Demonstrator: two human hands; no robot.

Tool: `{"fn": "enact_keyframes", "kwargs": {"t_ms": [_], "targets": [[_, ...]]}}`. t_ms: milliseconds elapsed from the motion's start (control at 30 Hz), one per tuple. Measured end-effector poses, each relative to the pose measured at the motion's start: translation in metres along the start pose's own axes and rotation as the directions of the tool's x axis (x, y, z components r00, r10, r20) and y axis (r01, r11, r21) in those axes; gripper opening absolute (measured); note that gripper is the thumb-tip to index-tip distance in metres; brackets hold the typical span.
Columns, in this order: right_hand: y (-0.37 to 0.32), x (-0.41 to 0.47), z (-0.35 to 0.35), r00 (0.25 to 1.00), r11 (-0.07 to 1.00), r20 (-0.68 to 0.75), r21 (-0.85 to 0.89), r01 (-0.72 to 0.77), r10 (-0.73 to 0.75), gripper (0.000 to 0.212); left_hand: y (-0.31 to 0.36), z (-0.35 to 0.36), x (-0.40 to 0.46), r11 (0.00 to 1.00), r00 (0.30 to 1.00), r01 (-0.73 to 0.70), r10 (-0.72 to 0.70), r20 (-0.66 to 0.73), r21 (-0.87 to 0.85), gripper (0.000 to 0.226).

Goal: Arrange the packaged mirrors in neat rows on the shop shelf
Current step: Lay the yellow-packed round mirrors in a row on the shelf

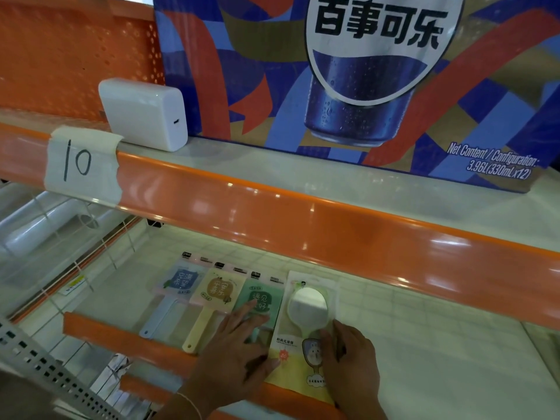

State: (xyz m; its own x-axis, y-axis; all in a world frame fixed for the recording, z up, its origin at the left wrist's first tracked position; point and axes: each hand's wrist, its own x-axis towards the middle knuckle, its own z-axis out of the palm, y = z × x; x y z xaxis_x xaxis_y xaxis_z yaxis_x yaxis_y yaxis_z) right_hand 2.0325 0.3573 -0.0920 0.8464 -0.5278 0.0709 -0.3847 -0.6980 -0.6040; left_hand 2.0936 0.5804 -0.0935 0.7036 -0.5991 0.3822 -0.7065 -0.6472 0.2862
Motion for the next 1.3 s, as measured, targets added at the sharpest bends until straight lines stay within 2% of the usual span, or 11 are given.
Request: {"fn": "enact_keyframes", "kwargs": {"t_ms": [233,367,467,567,700,933,1033,1167,1233,1300], "targets": [[0.000,-0.001,-0.001,1.000,0.999,-0.013,0.041,-0.021,0.021,0.039,0.001,0.000,0.000,1.000,0.999,0.001,-0.001,-0.032,-0.014,0.032],[0.001,-0.001,-0.004,0.996,0.984,-0.003,0.154,-0.087,0.089,0.031,-0.001,0.001,0.000,0.996,0.998,0.013,-0.019,-0.061,-0.090,0.028],[0.005,0.002,-0.020,0.982,0.914,0.059,0.359,-0.188,0.179,0.019,0.000,-0.001,0.002,0.982,0.993,0.019,-0.042,-0.114,-0.189,0.019],[0.018,0.007,-0.044,0.964,0.777,0.037,0.585,-0.235,0.264,0.010,0.008,-0.006,0.010,0.974,0.981,0.018,-0.061,-0.184,-0.225,0.021],[0.048,0.013,-0.078,0.954,0.715,-0.008,0.663,-0.220,0.301,0.011,0.044,-0.002,0.040,0.968,0.979,-0.020,-0.031,-0.200,-0.248,0.032],[0.134,0.014,-0.162,0.907,0.731,-0.142,0.648,-0.217,0.395,0.011,0.167,0.036,0.107,0.900,0.987,-0.113,0.054,-0.149,-0.420,0.041],[0.184,0.011,-0.204,0.853,0.762,-0.248,0.603,-0.236,0.460,0.010,0.226,0.061,0.126,0.869,0.996,-0.086,0.073,-0.047,-0.486,0.039],[0.248,0.005,-0.253,0.793,0.854,-0.402,0.445,-0.268,0.458,0.011,0.298,0.100,0.140,0.848,0.987,-0.058,0.129,0.098,-0.527,0.058],[0.277,0.003,-0.271,0.751,0.912,-0.528,0.325,-0.252,0.396,0.026,0.330,0.117,0.145,0.850,0.972,-0.047,0.160,0.171,-0.525,0.059],[0.307,0.004,-0.282,0.742,0.938,-0.575,0.169,-0.304,0.344,0.048,0.360,0.130,0.150,0.852,0.957,-0.054,0.192,0.215,-0.520,0.056]]}}
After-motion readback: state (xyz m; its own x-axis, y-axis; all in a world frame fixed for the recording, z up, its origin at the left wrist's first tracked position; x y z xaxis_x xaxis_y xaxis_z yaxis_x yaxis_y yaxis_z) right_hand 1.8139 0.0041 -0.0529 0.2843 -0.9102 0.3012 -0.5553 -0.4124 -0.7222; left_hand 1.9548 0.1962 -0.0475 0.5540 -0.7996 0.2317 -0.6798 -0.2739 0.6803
